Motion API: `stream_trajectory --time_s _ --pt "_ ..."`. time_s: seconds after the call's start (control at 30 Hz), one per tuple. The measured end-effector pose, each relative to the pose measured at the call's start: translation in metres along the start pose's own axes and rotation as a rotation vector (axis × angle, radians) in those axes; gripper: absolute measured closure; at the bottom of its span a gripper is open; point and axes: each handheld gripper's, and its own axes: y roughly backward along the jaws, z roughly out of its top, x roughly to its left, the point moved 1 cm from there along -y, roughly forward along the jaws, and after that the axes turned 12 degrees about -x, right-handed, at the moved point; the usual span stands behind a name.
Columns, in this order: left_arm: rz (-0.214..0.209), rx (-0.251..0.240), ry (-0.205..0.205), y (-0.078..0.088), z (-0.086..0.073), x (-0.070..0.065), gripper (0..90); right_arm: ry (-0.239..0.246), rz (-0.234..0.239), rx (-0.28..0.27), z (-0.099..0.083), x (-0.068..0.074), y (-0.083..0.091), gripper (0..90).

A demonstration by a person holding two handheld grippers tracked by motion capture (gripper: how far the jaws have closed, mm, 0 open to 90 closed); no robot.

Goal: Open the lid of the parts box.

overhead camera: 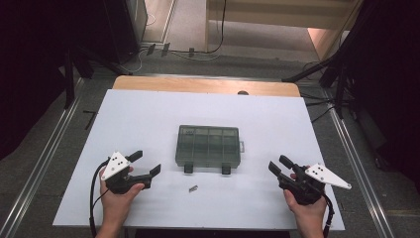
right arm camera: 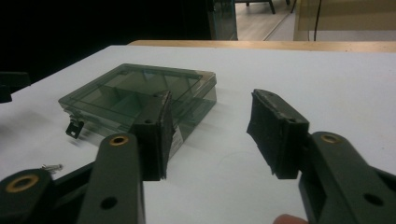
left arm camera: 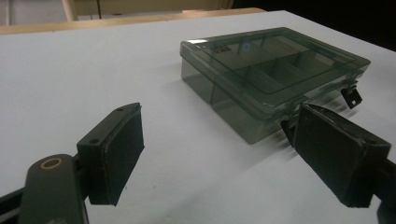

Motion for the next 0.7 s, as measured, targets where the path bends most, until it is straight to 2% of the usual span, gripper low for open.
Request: stream_trajectory --time_s 0.1,0.17,0.3,0.43,0.53,0.7 --pt "0.017 0.012 0.01 -0.004 -0.002 -0.003 32.2 0.004 0.03 0.037 -0.004 0.003 -0.005 64.6" --pt "0.028 0.025 0.001 -0.007 -0.002 -0.006 44.7 0.002 0.043 0.062 -0.008 0.005 -0.009 68.8" --pt "0.011 0.055 -0.013 -0.013 -0.001 -0.013 68.5 0.001 0.059 0.102 -0.014 0.008 -0.016 79.9" --pt "-0.023 0.089 0.0 -0.02 -0.005 -0.017 86.6 -0.001 0.063 0.134 -0.018 0.011 -0.021 89.2" --pt "-0.023 0.102 -0.002 -0.024 -0.005 -0.019 89.9 -0.01 0.073 0.148 -0.019 0.013 -0.025 90.0" --pt "-0.055 0.12 0.009 -0.032 -0.007 -0.025 90.0 0.0 0.085 0.178 -0.021 0.019 -0.034 90.0"
